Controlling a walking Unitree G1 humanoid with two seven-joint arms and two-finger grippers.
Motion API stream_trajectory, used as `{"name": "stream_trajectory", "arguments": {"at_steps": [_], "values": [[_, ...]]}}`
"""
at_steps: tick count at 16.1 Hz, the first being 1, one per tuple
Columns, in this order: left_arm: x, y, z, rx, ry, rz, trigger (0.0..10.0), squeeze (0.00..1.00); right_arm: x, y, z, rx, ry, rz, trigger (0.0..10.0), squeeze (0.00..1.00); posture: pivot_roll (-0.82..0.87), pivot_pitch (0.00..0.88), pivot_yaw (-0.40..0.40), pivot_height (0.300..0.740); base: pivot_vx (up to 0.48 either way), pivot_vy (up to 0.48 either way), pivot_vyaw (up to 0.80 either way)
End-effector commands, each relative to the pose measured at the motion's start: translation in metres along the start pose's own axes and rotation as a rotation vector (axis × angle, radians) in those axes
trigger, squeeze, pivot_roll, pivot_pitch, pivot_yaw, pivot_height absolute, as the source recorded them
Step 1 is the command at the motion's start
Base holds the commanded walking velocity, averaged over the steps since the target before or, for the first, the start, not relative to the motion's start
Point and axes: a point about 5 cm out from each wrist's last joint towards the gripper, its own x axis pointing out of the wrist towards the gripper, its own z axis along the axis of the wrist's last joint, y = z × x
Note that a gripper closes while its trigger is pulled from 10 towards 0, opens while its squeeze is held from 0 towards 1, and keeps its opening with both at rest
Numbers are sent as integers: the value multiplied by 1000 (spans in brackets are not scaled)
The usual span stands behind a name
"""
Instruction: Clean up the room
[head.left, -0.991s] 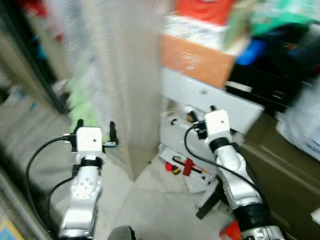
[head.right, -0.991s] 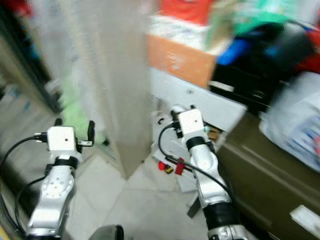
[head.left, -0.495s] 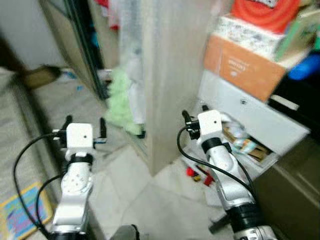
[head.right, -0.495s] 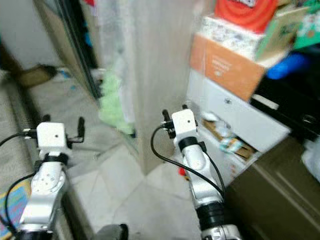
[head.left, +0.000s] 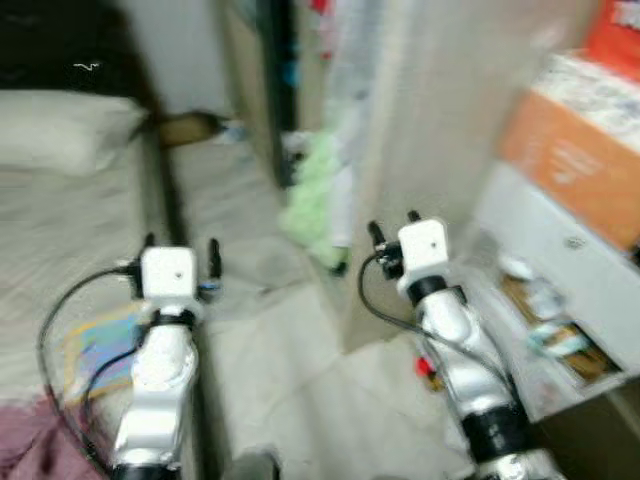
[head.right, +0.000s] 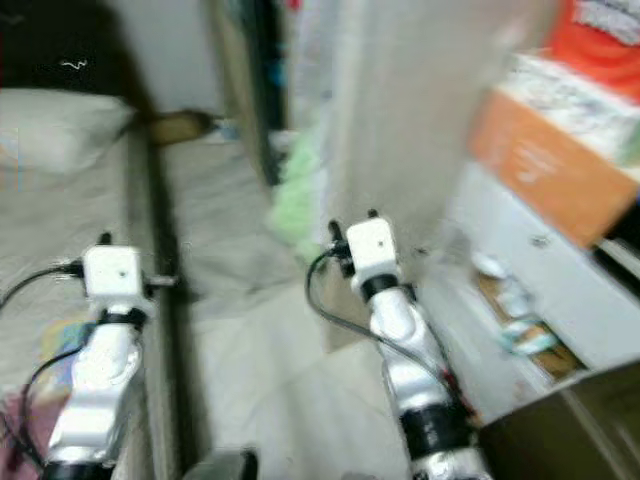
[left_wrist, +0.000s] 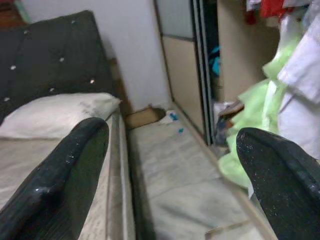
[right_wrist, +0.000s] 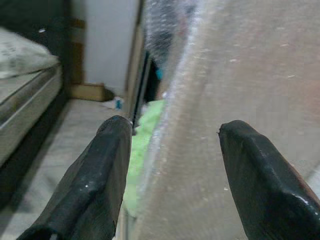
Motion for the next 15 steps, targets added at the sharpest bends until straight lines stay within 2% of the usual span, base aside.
{"name": "stream_trajectory", "arguments": {"at_steps": [1,15], "values": [[1,4,1,11,-4,3,10000,0,3,1,3,4,-7,1,10000,0,-36,29,-36,740,0,0,800],[1,4,2,-5,-5,23,10000,0,5,1,3,-5,-16,19,10000,0,-33,26,-44,740,0,0,800]]}}
